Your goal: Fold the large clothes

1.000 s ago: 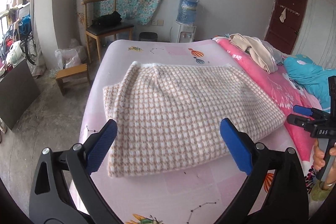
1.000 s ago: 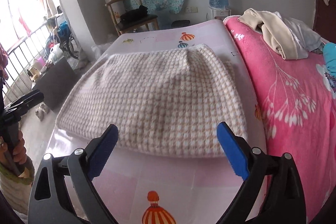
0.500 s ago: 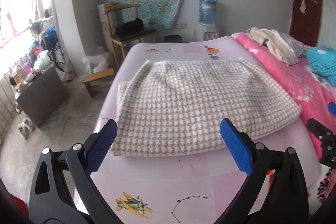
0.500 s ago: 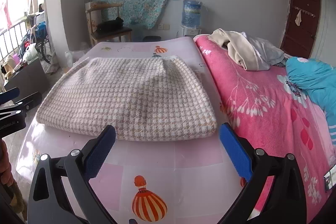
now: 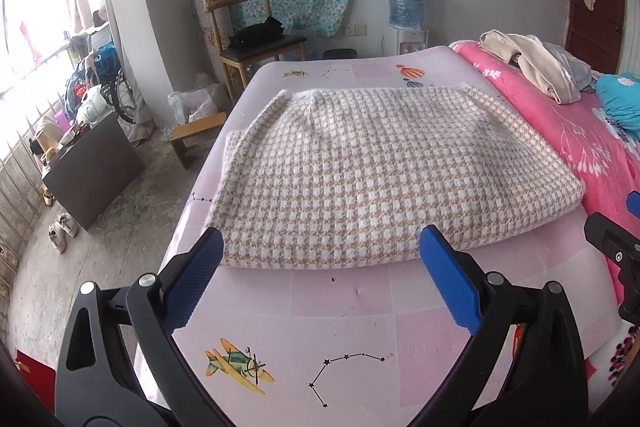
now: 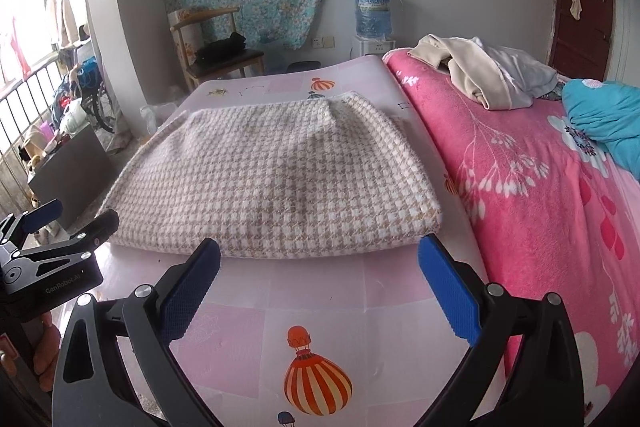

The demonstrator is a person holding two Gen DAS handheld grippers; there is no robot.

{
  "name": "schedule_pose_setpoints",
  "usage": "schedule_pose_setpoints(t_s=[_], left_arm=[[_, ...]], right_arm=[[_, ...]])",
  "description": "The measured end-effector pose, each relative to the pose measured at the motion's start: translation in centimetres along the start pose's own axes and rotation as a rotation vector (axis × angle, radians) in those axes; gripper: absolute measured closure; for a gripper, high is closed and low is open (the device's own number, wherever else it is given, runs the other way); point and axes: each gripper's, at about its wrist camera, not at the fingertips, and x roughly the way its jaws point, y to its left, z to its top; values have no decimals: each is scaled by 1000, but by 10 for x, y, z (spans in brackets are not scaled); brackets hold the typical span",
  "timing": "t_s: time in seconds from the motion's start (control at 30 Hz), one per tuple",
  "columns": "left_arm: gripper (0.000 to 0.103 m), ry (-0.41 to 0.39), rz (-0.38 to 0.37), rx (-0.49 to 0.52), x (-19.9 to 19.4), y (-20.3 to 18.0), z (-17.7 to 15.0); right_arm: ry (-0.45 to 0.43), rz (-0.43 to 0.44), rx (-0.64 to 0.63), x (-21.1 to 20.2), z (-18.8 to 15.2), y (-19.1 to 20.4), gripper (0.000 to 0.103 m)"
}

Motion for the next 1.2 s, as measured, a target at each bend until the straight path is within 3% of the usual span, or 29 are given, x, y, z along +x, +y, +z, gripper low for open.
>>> schedule_pose_setpoints(t_s=[0.4, 0.67, 1.2], left_arm=[[8, 98, -26, -45, 12, -6, -8], [8, 138, -17, -17, 24, -13, -13], [8, 154, -20, -23, 29, -13, -14]], right_arm=[[43, -48, -26, 12, -2, 3, 6], [99, -21, -31, 26, -9, 12, 6], [131, -23, -34, 32, -13, 16, 6]])
